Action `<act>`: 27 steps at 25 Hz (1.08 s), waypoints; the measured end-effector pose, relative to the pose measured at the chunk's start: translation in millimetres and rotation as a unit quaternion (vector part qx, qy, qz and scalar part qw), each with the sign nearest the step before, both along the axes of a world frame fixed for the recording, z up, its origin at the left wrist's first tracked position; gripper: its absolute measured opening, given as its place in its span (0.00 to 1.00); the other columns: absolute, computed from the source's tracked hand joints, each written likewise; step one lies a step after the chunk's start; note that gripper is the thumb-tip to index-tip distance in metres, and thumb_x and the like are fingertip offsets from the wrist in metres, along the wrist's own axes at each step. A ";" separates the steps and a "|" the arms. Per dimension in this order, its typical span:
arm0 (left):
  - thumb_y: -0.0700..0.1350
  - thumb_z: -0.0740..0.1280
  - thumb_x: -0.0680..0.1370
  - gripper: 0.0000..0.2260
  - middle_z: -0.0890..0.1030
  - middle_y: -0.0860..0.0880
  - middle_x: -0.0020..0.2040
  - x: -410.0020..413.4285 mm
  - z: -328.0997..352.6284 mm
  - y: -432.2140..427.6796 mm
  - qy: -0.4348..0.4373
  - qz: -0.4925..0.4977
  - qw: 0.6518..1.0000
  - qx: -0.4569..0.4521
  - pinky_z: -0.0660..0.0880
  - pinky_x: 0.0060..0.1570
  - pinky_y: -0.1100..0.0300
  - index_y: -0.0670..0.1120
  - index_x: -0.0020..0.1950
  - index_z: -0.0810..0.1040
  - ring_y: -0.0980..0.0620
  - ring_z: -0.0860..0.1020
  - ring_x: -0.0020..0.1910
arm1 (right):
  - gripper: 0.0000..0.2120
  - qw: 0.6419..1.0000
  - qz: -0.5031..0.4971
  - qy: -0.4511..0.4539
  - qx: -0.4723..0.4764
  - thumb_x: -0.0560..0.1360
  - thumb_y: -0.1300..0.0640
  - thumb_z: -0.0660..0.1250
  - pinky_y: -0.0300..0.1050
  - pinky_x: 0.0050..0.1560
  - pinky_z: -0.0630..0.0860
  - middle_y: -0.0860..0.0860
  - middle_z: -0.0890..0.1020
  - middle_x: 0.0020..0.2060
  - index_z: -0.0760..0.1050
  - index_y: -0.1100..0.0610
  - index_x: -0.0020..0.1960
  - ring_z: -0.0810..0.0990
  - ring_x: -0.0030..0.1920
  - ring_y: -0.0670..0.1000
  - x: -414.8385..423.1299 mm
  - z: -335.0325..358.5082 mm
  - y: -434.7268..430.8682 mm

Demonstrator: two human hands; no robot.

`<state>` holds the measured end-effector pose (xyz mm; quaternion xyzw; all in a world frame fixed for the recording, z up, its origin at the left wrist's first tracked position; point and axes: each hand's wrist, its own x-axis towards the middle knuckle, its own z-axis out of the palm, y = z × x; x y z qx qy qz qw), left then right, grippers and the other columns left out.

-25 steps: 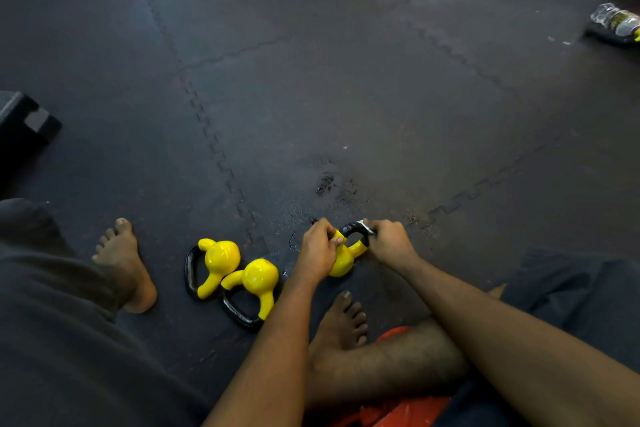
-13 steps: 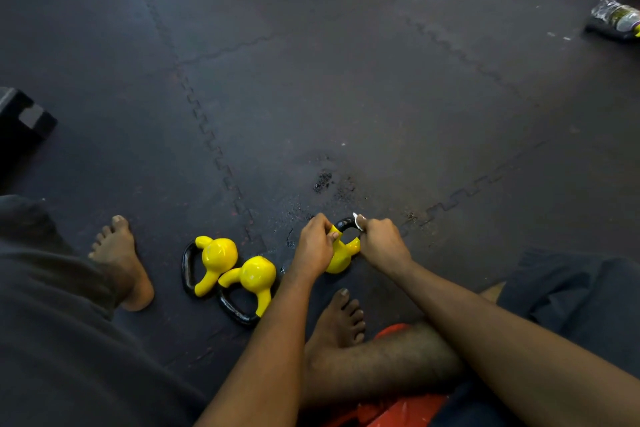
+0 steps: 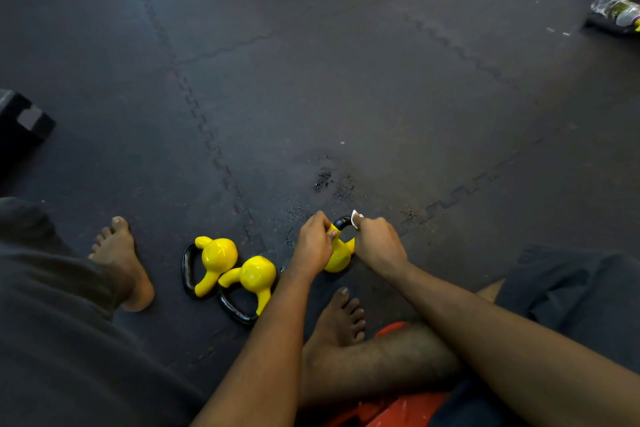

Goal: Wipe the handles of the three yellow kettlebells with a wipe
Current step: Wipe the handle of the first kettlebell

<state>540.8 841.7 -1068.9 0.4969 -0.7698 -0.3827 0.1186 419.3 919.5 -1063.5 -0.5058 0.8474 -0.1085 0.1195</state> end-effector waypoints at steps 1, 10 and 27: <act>0.41 0.66 0.78 0.05 0.76 0.45 0.45 -0.1 -0.8 -1.1 0.002 -0.001 1.000 -0.002 0.66 0.40 0.57 0.43 0.44 0.72 0.48 0.72 0.43 | 0.18 1.000 0.005 0.009 -0.005 0.78 0.60 0.57 0.47 0.36 0.64 0.61 0.80 0.42 0.70 0.55 0.68 0.79 0.46 0.65 1.8 0.2 -0.2; 0.42 0.67 0.77 0.06 0.76 0.46 0.45 2.2 -2.7 2.0 0.005 -0.018 1.000 -0.003 0.65 0.40 0.57 0.43 0.44 0.71 0.48 0.73 0.43 | 0.10 0.985 -0.068 -0.158 0.026 0.75 0.61 0.63 0.48 0.41 0.73 0.62 0.84 0.46 0.81 0.61 0.51 0.80 0.50 0.62 -34.2 -16.8 -6.4; 0.41 0.67 0.77 0.06 0.75 0.46 0.43 1.4 -6.0 7.6 0.021 -0.013 1.000 -0.013 0.64 0.39 0.58 0.44 0.43 0.70 0.49 0.72 0.41 | 0.19 0.982 -0.043 -0.183 0.012 0.71 0.63 0.61 0.45 0.48 0.75 0.54 0.85 0.52 0.83 0.51 0.56 0.81 0.54 0.57 -35.3 -4.0 -14.3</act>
